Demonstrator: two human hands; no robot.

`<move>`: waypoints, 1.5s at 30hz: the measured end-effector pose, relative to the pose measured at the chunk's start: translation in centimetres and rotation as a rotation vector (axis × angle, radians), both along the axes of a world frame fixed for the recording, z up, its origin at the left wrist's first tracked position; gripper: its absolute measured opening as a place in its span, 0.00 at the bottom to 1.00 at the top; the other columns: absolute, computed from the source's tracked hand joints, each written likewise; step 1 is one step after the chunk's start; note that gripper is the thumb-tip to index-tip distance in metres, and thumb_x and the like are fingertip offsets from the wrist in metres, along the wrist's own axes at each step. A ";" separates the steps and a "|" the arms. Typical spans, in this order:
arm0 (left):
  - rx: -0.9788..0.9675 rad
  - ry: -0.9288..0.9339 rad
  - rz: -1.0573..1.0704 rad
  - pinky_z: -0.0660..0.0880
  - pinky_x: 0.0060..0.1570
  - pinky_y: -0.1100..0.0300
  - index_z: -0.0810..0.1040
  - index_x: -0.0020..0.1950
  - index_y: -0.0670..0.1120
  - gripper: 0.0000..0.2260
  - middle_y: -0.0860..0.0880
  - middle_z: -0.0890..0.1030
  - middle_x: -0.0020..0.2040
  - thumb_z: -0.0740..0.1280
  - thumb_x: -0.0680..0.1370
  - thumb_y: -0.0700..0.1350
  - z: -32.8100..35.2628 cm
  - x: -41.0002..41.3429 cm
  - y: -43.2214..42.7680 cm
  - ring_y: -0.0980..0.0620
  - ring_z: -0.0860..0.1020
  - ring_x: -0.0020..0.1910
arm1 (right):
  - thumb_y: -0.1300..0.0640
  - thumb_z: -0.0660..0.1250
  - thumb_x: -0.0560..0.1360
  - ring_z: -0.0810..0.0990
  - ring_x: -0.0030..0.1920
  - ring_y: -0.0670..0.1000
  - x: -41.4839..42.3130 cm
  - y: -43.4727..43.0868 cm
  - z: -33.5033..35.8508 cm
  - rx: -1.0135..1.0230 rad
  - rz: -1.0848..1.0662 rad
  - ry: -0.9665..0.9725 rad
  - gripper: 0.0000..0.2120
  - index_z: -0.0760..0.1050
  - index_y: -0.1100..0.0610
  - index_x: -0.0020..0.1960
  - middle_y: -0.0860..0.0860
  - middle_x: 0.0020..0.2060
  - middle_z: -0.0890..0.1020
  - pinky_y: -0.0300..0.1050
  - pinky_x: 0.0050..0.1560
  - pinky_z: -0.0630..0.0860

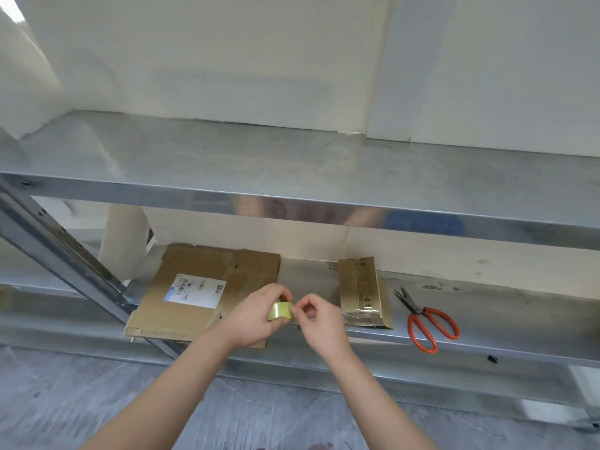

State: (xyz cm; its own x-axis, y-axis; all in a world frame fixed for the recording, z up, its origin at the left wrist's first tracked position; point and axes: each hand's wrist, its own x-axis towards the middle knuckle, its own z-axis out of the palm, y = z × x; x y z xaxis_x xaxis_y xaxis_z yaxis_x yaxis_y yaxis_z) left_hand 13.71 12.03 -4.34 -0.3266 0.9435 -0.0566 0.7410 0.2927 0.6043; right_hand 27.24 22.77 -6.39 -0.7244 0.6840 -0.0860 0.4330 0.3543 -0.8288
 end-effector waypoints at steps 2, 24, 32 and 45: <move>-0.020 -0.074 0.065 0.69 0.55 0.64 0.69 0.63 0.52 0.22 0.55 0.77 0.54 0.74 0.72 0.50 -0.1 -0.6 -0.3 0.59 0.74 0.54 | 0.54 0.71 0.74 0.78 0.38 0.43 -0.2 0.0 0.0 0.011 -0.006 0.022 0.07 0.75 0.48 0.38 0.45 0.36 0.81 0.36 0.40 0.72; -0.128 0.094 0.074 0.68 0.61 0.58 0.76 0.66 0.56 0.23 0.53 0.76 0.62 0.69 0.73 0.62 -3.9 -7.4 -0.1 0.52 0.71 0.64 | 0.50 0.67 0.77 0.74 0.44 0.46 -2.6 0.3 -2.0 0.112 -0.177 -0.089 0.07 0.72 0.49 0.41 0.43 0.41 0.77 0.43 0.41 0.67; -0.114 0.156 0.004 0.66 0.59 0.58 0.78 0.64 0.54 0.24 0.53 0.75 0.59 0.68 0.72 0.64 -5.6 -7.6 1.5 0.52 0.70 0.60 | 0.48 0.65 0.78 0.74 0.55 0.52 -4.4 2.3 -6.3 0.188 -0.202 -0.247 0.12 0.79 0.56 0.49 0.50 0.50 0.79 0.43 0.52 0.69; -0.070 0.138 -0.005 0.65 0.59 0.59 0.73 0.67 0.55 0.19 0.55 0.72 0.57 0.66 0.77 0.54 -7.1 -6.4 4.9 0.53 0.66 0.58 | 0.51 0.62 0.77 0.71 0.63 0.56 -5.8 3.3 -9.9 0.302 -0.276 -0.521 0.12 0.76 0.58 0.53 0.55 0.58 0.74 0.46 0.55 0.71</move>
State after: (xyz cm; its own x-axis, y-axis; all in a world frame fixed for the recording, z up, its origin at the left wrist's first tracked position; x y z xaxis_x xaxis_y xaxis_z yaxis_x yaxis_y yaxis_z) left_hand 7.35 16.91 -11.44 -0.3311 0.9405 -0.0768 0.8174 0.3265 0.4747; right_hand 21.41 26.05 -16.25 -0.4348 0.8873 -0.1536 0.8586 0.3570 -0.3679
